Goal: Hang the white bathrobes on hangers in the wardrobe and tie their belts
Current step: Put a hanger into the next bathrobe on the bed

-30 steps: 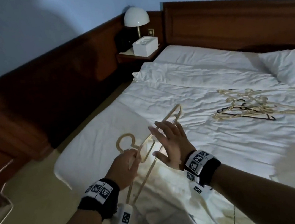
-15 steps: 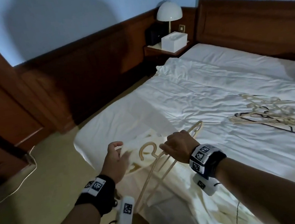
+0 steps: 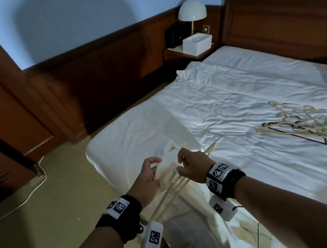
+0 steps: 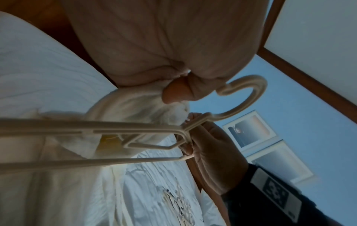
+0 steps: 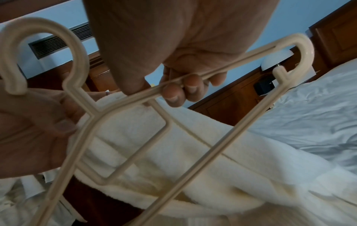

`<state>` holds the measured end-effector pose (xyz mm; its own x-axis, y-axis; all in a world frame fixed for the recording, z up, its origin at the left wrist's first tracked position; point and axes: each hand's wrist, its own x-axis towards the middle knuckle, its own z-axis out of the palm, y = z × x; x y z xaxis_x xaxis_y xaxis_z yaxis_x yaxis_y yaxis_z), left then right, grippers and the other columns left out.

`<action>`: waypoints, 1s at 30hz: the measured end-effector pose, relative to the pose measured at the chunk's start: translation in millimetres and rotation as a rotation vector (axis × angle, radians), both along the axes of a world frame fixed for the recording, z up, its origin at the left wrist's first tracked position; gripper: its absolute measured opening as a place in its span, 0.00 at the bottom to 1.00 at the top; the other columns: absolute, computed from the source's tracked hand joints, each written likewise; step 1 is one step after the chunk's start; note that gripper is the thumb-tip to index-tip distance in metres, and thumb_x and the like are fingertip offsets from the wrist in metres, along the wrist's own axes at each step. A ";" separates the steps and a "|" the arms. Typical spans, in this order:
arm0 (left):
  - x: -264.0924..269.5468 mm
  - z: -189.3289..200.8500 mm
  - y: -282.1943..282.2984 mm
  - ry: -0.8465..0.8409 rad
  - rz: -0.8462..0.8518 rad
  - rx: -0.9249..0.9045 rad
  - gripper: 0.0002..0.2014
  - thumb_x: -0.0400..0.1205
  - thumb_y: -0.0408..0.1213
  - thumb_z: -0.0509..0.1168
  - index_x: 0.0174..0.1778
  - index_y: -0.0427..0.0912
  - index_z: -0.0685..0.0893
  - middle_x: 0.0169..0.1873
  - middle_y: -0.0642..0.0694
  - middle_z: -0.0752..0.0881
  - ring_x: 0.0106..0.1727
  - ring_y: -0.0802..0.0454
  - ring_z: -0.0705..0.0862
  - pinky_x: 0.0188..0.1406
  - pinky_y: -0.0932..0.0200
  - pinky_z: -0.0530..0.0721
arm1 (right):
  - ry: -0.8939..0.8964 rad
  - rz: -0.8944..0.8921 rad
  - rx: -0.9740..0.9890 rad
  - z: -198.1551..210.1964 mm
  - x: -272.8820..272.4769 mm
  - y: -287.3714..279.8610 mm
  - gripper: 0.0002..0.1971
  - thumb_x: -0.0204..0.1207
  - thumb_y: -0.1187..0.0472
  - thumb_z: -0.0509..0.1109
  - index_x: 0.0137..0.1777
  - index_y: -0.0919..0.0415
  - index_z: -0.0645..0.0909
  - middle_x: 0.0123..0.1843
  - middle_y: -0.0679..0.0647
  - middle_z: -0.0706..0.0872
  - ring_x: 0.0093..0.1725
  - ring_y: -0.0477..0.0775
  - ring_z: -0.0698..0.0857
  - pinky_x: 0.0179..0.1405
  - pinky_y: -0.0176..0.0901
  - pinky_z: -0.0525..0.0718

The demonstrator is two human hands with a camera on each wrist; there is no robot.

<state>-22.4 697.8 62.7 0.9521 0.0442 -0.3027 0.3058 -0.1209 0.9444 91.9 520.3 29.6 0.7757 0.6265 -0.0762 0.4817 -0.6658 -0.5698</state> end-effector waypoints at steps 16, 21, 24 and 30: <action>-4.7 -21.8 -4.0 -0.059 -0.106 0.384 0.32 0.77 0.37 0.73 0.68 0.56 0.59 0.59 0.50 0.81 0.54 0.55 0.85 0.59 0.50 0.85 | 0.274 -0.018 0.060 -9.9 5.6 10.8 0.05 0.79 0.54 0.66 0.51 0.51 0.80 0.32 0.46 0.80 0.30 0.45 0.77 0.37 0.44 0.81; 2.0 -27.4 5.9 -0.065 -0.139 0.505 0.24 0.79 0.57 0.68 0.65 0.52 0.71 0.50 0.55 0.86 0.48 0.62 0.85 0.46 0.63 0.81 | 0.198 -0.026 -0.020 1.3 10.3 11.7 0.09 0.76 0.51 0.66 0.36 0.49 0.72 0.33 0.48 0.81 0.34 0.51 0.81 0.33 0.41 0.80; 8.7 -27.7 12.0 -0.112 -0.174 0.576 0.14 0.80 0.53 0.67 0.59 0.53 0.78 0.47 0.57 0.86 0.46 0.62 0.84 0.47 0.57 0.84 | 0.070 0.031 -0.218 2.9 10.3 8.8 0.10 0.75 0.45 0.65 0.43 0.50 0.71 0.39 0.49 0.81 0.39 0.55 0.81 0.38 0.43 0.77; 16.6 -28.9 7.5 -0.101 -0.210 0.588 0.22 0.77 0.59 0.68 0.61 0.51 0.78 0.44 0.58 0.83 0.44 0.63 0.82 0.42 0.66 0.75 | 0.166 0.020 -0.193 1.8 17.5 6.2 0.11 0.77 0.47 0.65 0.36 0.47 0.69 0.37 0.47 0.80 0.42 0.53 0.81 0.40 0.44 0.77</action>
